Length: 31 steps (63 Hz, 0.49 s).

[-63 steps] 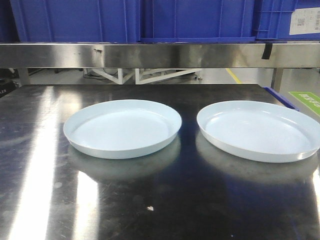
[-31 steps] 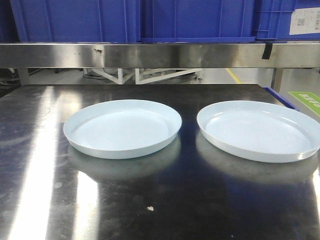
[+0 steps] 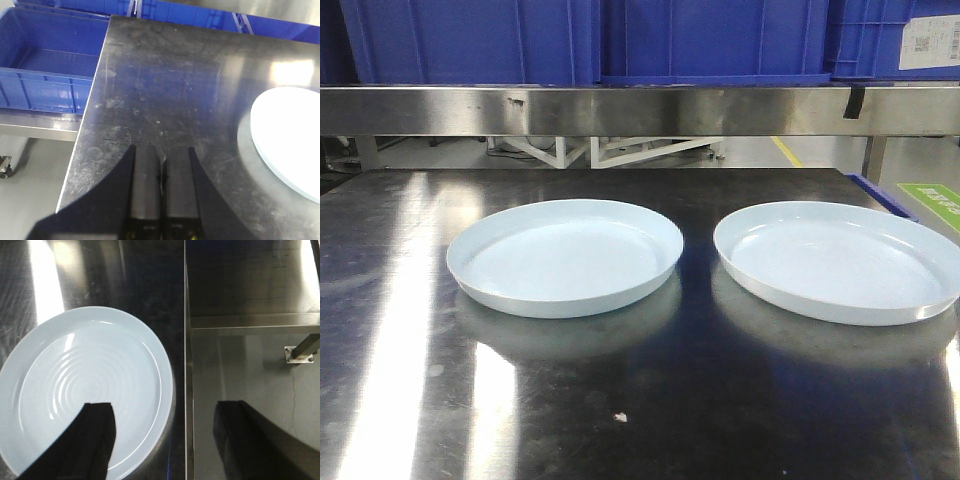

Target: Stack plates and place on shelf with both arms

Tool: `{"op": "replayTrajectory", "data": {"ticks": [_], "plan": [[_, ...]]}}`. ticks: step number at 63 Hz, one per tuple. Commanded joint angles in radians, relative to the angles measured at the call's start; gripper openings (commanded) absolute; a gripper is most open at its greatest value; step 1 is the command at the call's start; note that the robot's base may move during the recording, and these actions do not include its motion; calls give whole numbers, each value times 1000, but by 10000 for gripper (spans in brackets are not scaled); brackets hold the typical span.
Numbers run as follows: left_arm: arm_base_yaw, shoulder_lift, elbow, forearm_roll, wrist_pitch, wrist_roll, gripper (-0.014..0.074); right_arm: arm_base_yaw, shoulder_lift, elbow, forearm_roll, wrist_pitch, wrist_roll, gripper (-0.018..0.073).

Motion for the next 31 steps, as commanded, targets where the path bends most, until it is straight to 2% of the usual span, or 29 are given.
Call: {"op": "replayTrajectory", "data": {"ticks": [1, 31], "plan": [[-9, 1, -29, -5, -75, -6, 88, -2, 20, -41, 7, -81, -7, 527], [-9, 1, -29, -5, -75, -6, 88, -2, 294, -174, 7, -78, -7, 527]]}}
